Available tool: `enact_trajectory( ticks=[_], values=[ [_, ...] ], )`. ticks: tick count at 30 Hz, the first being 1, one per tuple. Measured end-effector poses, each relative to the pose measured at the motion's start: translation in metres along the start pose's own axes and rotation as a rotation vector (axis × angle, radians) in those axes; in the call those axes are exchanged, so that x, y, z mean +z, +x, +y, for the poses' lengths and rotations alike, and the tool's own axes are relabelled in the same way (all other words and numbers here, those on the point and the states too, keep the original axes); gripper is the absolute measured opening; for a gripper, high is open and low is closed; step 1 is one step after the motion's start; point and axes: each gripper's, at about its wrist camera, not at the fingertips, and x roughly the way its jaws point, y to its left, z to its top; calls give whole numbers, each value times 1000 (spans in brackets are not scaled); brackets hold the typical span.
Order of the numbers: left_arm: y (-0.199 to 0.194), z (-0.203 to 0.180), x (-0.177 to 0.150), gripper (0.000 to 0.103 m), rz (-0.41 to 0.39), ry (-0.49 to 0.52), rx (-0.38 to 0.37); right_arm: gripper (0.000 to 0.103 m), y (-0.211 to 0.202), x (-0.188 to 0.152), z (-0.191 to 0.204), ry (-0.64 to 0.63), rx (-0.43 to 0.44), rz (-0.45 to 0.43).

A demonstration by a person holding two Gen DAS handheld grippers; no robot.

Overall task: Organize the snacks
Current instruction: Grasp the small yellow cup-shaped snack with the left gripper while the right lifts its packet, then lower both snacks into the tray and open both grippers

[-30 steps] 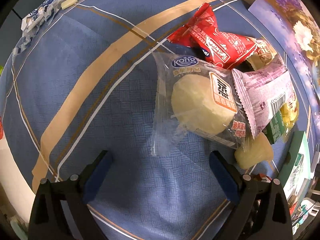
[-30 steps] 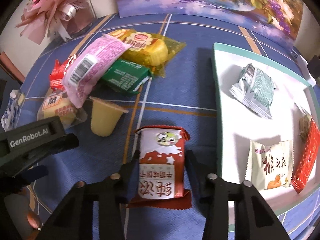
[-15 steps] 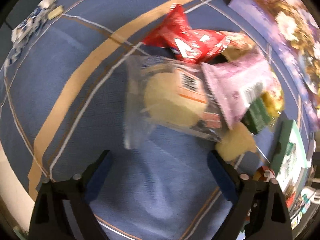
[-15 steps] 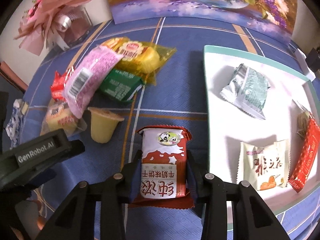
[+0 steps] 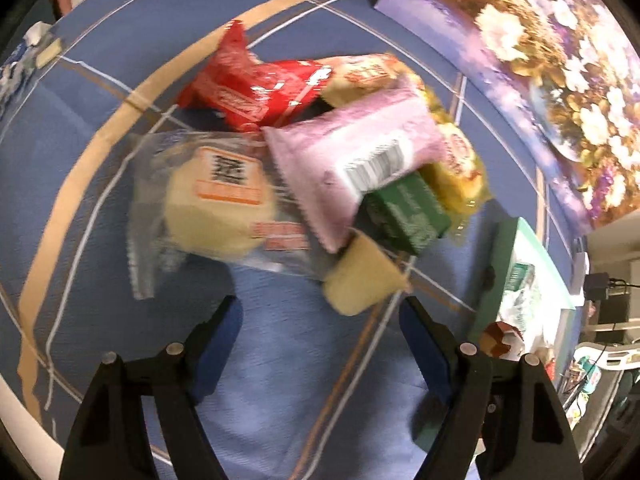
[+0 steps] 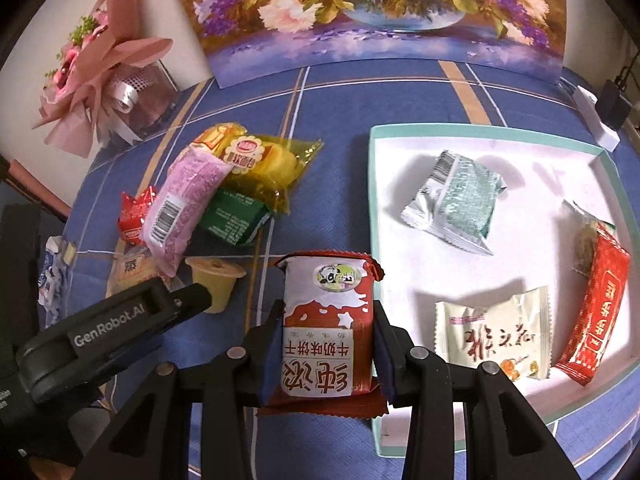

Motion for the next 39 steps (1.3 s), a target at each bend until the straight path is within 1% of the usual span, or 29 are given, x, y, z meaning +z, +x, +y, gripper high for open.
enact_trajectory(
  ticks=[2,4,7,8,10,12,13,14,15,18,21,26,28,33,36,39],
  values=[
    [2,-8,0,80,-10,2,-17,42,-1,0,-1,4,7,-5],
    [5,-13,1,76,-15,-1,-39,42,-5,-1,-2,7,10,-13],
    [14,-18,5,73,-25,0,-58,42,-10,0,-6,11,11,-28],
    [16,-22,6,69,-31,0,-63,42,-12,0,-8,14,12,-31],
    [28,-21,12,65,-38,-2,-76,42,-15,1,-11,19,12,-38],
    [34,-27,10,62,-39,-4,-85,41,-16,1,-15,23,14,-42],
    [39,-26,14,58,-39,-6,-82,42,-18,1,-16,27,13,-43],
    [41,-26,17,52,-38,-9,-75,42,-18,1,-17,30,13,-44],
    [42,-25,17,50,-40,-14,-70,42,-18,2,-19,34,14,-44],
    [37,-18,17,50,-42,-49,-93,42,-19,3,-23,44,13,-43],
    [32,-12,15,50,-48,-64,-89,41,-18,5,-25,52,14,-40],
    [25,-8,10,50,-21,-60,-98,41,-19,5,-28,65,14,-40],
    [20,-13,6,50,-19,-40,-111,41,-20,6,-31,75,17,-43],
    [10,-42,1,50,-36,44,-128,42,-30,10,-50,132,28,-73],
    [3,-63,-6,50,-49,110,-157,42,-35,13,-76,200,17,-95],
    [-2,-91,-17,50,-49,201,-197,42,-35,12,-102,266,-12,-95]
  ],
)
